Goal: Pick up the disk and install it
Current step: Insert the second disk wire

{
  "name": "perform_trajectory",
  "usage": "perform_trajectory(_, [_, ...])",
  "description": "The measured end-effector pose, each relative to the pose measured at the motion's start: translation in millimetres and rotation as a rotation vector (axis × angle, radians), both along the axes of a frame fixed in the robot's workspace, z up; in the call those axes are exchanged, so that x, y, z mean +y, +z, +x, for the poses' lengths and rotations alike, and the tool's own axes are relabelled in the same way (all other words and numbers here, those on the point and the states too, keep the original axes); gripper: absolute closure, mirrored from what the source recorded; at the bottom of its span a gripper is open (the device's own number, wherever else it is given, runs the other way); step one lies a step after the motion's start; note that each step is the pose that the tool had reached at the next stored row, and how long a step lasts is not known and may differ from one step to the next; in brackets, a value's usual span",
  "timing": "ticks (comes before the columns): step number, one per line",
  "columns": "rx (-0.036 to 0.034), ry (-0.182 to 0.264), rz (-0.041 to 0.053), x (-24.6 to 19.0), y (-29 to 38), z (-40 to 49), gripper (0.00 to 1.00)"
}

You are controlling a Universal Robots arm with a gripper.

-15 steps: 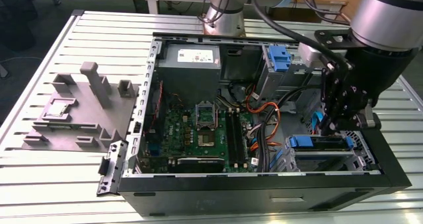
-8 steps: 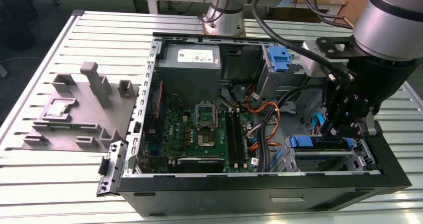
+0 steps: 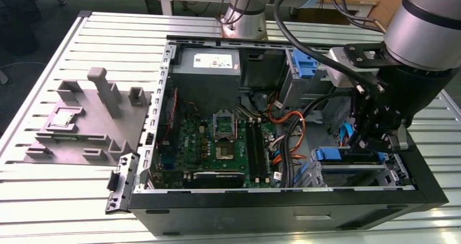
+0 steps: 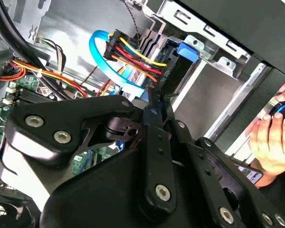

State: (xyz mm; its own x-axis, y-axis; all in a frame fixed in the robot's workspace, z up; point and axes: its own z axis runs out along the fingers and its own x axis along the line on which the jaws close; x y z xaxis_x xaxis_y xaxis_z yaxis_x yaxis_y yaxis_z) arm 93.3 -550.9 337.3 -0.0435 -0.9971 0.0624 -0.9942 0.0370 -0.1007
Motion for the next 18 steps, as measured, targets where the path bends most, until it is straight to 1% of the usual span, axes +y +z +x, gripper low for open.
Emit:
perform_trajectory(3, [-0.0001,0.000,0.0047,0.0,-1.2,0.0,0.84])
perform_trajectory(8, [-0.0008,0.000,0.0059,0.0,-2.5,0.0,0.84])
perform_trajectory(18, [-0.0109,0.000,0.0075,0.0,-3.4,0.0,0.84])
